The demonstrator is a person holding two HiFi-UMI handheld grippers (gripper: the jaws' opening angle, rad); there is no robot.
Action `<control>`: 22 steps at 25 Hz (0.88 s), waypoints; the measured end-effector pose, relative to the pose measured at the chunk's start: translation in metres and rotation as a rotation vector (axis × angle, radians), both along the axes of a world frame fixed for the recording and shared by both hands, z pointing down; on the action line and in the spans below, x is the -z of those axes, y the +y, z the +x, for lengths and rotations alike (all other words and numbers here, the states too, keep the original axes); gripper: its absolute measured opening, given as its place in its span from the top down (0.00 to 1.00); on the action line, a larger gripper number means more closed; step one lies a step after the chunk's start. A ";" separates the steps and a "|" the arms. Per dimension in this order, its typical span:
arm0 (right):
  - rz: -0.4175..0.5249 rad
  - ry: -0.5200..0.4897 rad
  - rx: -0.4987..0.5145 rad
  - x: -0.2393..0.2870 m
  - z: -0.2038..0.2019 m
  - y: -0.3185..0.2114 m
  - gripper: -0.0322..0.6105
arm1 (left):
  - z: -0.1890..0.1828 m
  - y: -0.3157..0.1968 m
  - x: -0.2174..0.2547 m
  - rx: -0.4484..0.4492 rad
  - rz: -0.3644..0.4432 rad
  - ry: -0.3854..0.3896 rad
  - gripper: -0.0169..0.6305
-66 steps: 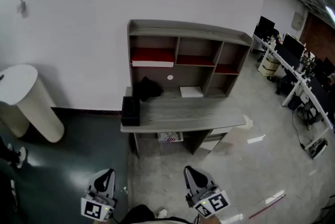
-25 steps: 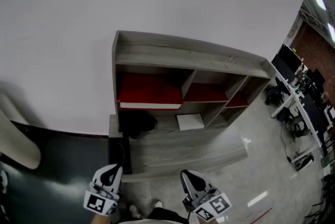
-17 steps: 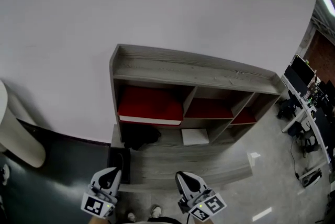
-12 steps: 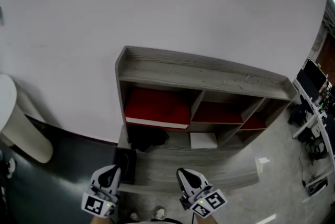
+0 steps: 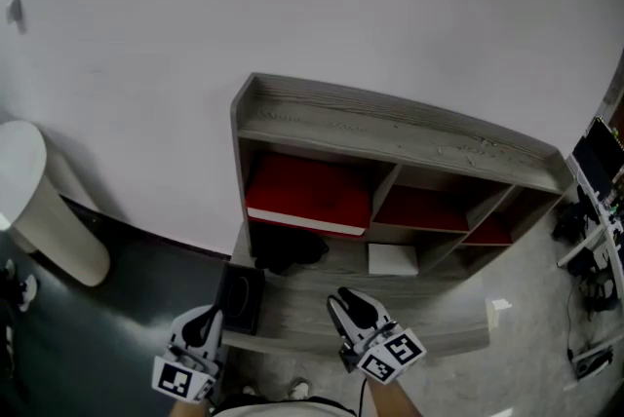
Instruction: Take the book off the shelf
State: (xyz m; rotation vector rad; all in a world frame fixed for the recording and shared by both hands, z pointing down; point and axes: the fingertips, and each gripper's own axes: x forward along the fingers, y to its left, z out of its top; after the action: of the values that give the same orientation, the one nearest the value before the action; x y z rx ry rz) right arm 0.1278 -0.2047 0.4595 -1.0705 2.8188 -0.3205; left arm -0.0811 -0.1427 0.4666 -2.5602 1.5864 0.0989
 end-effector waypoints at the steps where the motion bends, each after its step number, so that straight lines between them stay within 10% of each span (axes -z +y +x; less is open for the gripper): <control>1: 0.000 -0.001 -0.002 0.000 -0.001 -0.005 0.77 | 0.000 -0.001 0.002 -0.002 0.005 0.003 0.95; 10: -0.189 -0.234 0.038 -0.003 -0.017 -0.048 0.53 | -0.029 0.006 0.003 0.044 0.006 0.034 0.95; 22: -0.367 -0.526 -0.042 -0.011 -0.008 -0.105 0.48 | -0.064 0.017 -0.002 0.108 0.018 0.089 0.95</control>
State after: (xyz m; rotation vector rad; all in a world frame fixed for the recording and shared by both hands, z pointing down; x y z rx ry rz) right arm 0.1195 -0.3095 0.4704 -0.9249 2.3110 -0.9838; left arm -0.1449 -0.1256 0.4688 -2.4832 1.7422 0.2183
